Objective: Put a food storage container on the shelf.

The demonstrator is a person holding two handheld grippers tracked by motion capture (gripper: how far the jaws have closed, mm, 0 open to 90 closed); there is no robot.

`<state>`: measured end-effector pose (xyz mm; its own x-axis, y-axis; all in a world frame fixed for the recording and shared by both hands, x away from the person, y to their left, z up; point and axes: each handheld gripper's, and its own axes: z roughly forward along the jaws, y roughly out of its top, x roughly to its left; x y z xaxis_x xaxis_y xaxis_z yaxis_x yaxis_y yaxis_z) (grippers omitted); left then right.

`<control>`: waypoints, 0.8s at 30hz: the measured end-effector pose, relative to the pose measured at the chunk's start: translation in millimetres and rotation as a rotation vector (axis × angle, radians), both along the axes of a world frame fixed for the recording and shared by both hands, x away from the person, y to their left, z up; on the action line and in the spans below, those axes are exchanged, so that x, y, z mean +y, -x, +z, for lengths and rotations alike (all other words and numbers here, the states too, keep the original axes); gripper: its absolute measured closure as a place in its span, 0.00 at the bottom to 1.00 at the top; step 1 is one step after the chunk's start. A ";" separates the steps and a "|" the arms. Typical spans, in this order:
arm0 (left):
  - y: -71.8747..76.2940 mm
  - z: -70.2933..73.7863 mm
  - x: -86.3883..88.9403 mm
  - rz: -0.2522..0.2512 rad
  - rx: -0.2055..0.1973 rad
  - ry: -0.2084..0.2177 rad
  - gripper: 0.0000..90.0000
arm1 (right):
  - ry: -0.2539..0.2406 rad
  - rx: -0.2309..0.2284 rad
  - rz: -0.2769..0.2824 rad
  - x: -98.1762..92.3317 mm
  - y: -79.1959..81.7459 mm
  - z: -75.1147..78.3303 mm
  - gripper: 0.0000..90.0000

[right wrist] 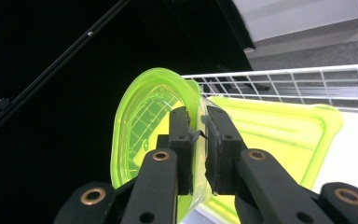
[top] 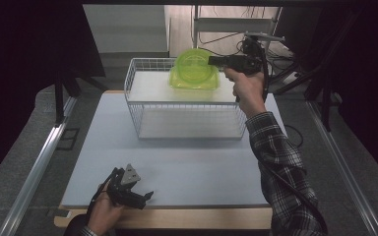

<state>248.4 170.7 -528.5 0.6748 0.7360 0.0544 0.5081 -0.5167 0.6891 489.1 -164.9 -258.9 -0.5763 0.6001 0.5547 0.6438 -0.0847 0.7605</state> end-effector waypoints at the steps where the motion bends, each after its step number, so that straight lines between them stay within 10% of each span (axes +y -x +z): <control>1: 0.0 0.0 0.0 0.000 -0.001 -0.001 0.01 | 0.002 0.000 -0.005 0.6 -1.3 0.2 0.90; 24: 0.7 0.2 -0.4 -0.008 -0.004 -0.002 0.01 | 0.068 -0.007 -0.081 11.0 -17.3 -0.9 0.89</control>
